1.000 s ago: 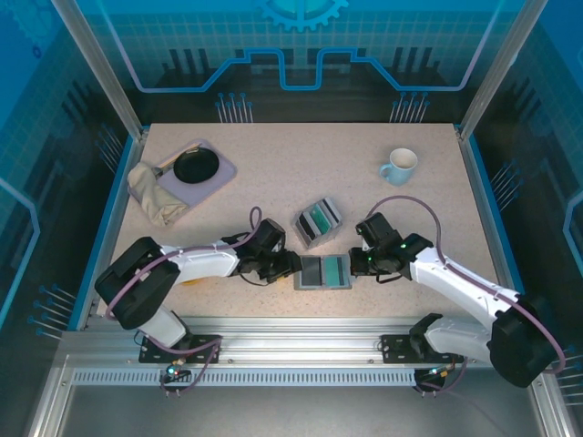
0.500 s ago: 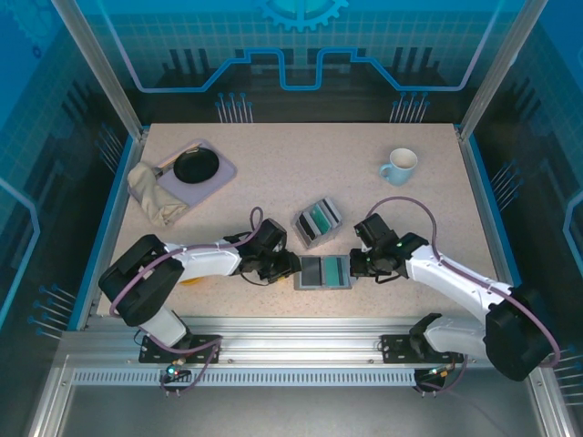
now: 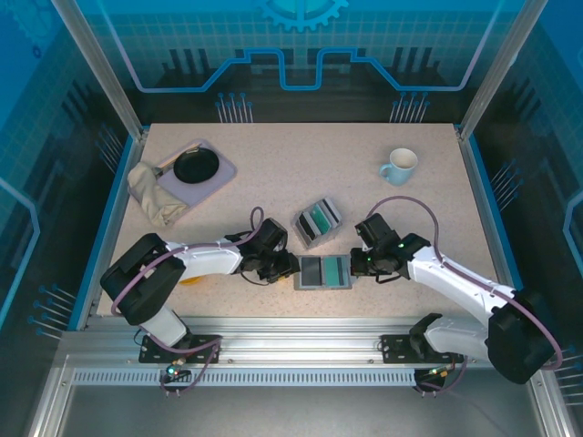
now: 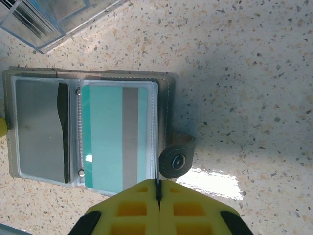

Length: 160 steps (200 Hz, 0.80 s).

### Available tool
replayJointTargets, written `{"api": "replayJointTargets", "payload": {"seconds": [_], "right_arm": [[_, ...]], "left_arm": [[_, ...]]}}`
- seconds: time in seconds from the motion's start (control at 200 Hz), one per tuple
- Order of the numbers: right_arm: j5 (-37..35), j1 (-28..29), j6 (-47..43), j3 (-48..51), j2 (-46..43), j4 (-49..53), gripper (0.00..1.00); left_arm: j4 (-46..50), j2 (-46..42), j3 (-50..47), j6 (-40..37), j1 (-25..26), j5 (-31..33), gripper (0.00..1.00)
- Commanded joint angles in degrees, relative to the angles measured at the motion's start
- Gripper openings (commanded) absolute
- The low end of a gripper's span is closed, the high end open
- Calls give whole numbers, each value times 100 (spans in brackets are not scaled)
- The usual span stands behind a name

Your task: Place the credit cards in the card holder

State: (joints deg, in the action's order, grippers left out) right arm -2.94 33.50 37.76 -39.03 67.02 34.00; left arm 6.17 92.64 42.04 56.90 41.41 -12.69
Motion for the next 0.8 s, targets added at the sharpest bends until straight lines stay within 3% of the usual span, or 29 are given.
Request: {"api": "replayJointTargets", "payload": {"seconds": [0.0, 0.495, 0.795], "right_arm": [[84, 73, 78, 43, 46, -16, 0], [232, 78, 58, 36, 415, -131, 0], [-8, 45, 50, 27, -162, 37, 0]], "left_arm": [[-275, 386, 79, -10, 103, -24, 36], [-301, 535, 159, -4, 123, -67, 33], [-276, 588, 169, -4, 147, -61, 31]]}}
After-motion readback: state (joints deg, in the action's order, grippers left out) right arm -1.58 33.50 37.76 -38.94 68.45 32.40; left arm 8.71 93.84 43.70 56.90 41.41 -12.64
